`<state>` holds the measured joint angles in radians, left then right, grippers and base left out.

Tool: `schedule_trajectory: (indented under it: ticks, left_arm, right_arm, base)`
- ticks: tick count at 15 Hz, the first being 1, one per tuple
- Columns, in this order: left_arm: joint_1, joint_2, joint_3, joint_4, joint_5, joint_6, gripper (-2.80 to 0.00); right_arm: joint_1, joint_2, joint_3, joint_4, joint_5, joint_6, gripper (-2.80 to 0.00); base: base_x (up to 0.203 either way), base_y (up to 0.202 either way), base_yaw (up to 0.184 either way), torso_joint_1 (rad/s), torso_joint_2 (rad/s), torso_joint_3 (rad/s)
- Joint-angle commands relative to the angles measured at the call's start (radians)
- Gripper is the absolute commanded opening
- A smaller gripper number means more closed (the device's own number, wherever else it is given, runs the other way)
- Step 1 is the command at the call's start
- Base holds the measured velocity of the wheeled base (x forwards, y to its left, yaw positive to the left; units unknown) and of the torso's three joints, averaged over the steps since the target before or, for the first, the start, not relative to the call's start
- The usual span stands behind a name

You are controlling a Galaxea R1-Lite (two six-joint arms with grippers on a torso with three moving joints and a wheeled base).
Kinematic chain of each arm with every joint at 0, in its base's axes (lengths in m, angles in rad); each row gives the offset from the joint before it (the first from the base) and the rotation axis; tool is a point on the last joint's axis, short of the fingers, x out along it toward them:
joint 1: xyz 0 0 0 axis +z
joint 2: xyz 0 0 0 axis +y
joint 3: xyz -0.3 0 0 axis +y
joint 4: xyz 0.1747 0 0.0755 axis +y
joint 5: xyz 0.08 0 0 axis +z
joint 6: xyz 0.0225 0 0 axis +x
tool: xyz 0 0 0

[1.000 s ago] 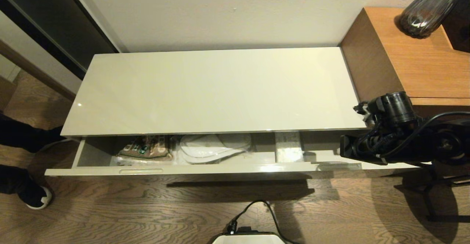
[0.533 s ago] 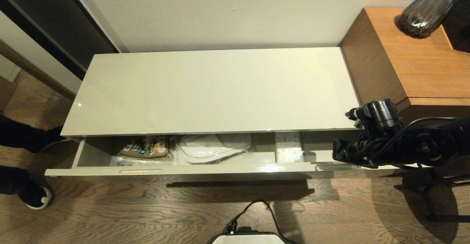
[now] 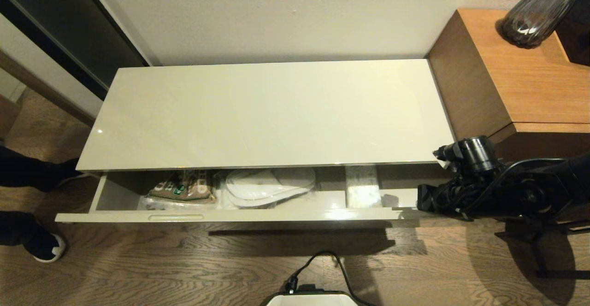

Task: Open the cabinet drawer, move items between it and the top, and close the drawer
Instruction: Open the drawer

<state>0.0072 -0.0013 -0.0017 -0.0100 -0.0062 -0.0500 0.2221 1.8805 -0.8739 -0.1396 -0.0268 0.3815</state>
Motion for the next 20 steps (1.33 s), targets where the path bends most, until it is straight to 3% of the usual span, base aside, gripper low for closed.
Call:
schedule_trajectory:
  ticks: [1,11,16,20]
  left_arm:
    - [0.0,0.001,0.0,-0.001,0.0,-0.001,-2.8]
    - [0.0,0.001,0.0,-0.001,0.0,-0.002,-2.8]
    - [0.0,0.001,0.0,-0.001,0.0,-0.001,-2.8]
    - [0.0,0.001,0.0,-0.001,0.0,-0.002,-2.8]
  right_arm:
    - [0.0,-0.032,0.028,0.003,-0.002,0.003,-2.8]
    - [0.02,-0.12,0.267,-0.013,0.005,0.065,-2.8]
    - [0.019,-0.119,0.446,-0.201,0.016,0.089,-2.8]
    - [0.019,-0.18,0.378,-0.278,-0.063,0.075,-2.8]
  base:
    - [0.0,0.0,0.0,0.0,0.0,0.0]
    - [0.0,0.0,0.0,0.0,0.0,0.0]
    - [0.0,0.0,0.0,0.0,0.0,0.0]
    - [0.0,0.0,0.0,0.0,0.0,0.0]
